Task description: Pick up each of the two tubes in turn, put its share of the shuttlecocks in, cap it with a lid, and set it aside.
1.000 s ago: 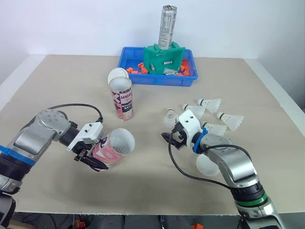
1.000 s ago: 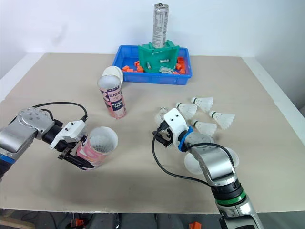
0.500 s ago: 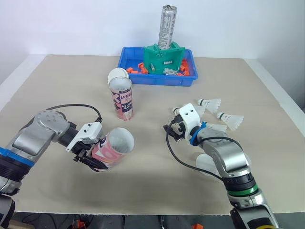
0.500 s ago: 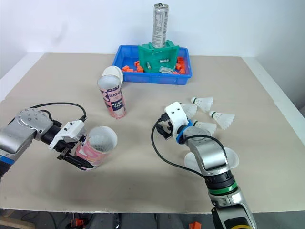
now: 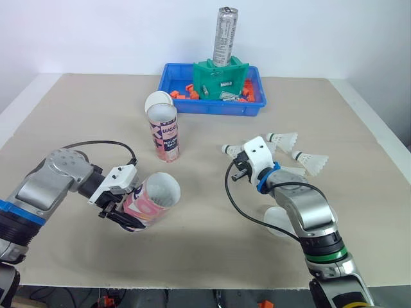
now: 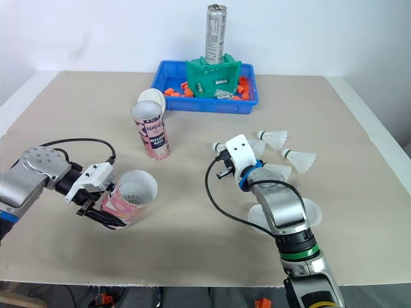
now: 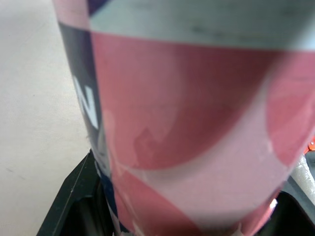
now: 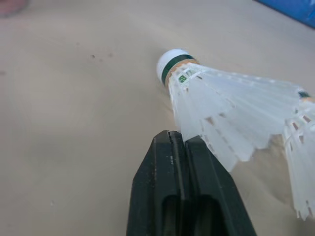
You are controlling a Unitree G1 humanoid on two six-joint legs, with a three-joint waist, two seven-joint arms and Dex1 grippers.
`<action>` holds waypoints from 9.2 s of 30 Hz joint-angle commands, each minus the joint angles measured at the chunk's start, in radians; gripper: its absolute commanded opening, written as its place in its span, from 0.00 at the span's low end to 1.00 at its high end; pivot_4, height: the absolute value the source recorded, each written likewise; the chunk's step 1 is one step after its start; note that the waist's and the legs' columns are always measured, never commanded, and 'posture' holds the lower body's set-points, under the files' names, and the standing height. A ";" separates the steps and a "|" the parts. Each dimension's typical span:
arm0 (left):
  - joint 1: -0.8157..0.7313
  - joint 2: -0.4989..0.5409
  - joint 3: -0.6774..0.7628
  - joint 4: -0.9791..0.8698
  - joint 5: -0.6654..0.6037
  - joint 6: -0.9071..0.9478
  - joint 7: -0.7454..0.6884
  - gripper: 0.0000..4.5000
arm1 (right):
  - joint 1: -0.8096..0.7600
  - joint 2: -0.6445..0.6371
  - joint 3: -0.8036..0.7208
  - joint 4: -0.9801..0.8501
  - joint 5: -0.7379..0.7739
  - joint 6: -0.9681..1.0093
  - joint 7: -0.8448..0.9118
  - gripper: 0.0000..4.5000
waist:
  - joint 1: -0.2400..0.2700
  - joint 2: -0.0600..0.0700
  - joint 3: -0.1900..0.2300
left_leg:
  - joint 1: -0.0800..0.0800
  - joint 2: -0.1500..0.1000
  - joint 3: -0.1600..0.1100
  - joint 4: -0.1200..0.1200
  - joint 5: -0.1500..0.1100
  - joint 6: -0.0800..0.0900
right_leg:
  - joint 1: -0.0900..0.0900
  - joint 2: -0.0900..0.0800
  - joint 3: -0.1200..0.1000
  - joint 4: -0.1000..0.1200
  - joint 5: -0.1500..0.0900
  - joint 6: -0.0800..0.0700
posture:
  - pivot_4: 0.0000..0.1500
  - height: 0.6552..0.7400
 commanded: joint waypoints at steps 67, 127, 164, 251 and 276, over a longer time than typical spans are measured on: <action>-0.038 -0.031 -0.017 0.046 0.000 -0.061 0.001 0.61 | 0.617 -0.434 -0.735 -0.300 0.333 -0.223 0.530 0.68 | 0.005 0.002 0.000 | 0.005 0.002 0.001 0.000 0.001 0.002 | 0.005 0.002 0.003 0.000 0.000 -0.006 | 1.00 0.62; -0.071 -0.046 -0.022 0.042 -0.017 -0.018 0.001 0.61 | -0.204 -0.575 0.010 -0.292 0.272 -0.494 0.834 0.01 | 0.002 0.004 0.001 | 0.001 0.002 0.002 0.001 0.002 0.003 | 0.000 0.004 0.005 -0.001 0.000 -0.006 | 1.00 0.62; -0.073 -0.072 -0.027 0.045 0.003 -0.020 0.001 0.61 | -0.431 -0.315 0.104 -0.116 0.370 -0.320 0.947 0.27 | 0.001 0.004 0.002 | 0.001 0.002 0.000 0.000 0.002 0.003 | 0.000 0.005 0.004 0.000 0.002 -0.003 | 1.00 0.62; 0.028 -0.685 0.092 0.223 0.071 -0.338 0.215 0.61 | -0.100 -0.737 0.236 0.120 -0.099 -0.368 1.076 0.81 | 0.000 0.007 0.002 | -0.004 0.002 0.001 0.005 0.004 0.001 | -0.012 0.007 0.006 0.014 0.001 -0.004 | 1.00 0.62; 0.019 -0.678 0.060 0.264 0.100 -0.290 0.174 0.61 | -0.240 -0.751 0.079 0.000 0.007 -0.322 1.133 0.02 | 0.000 0.007 0.002 | -0.004 0.002 0.001 0.006 0.005 -0.001 | -0.011 0.007 0.006 0.014 0.003 -0.003 | 1.00 0.62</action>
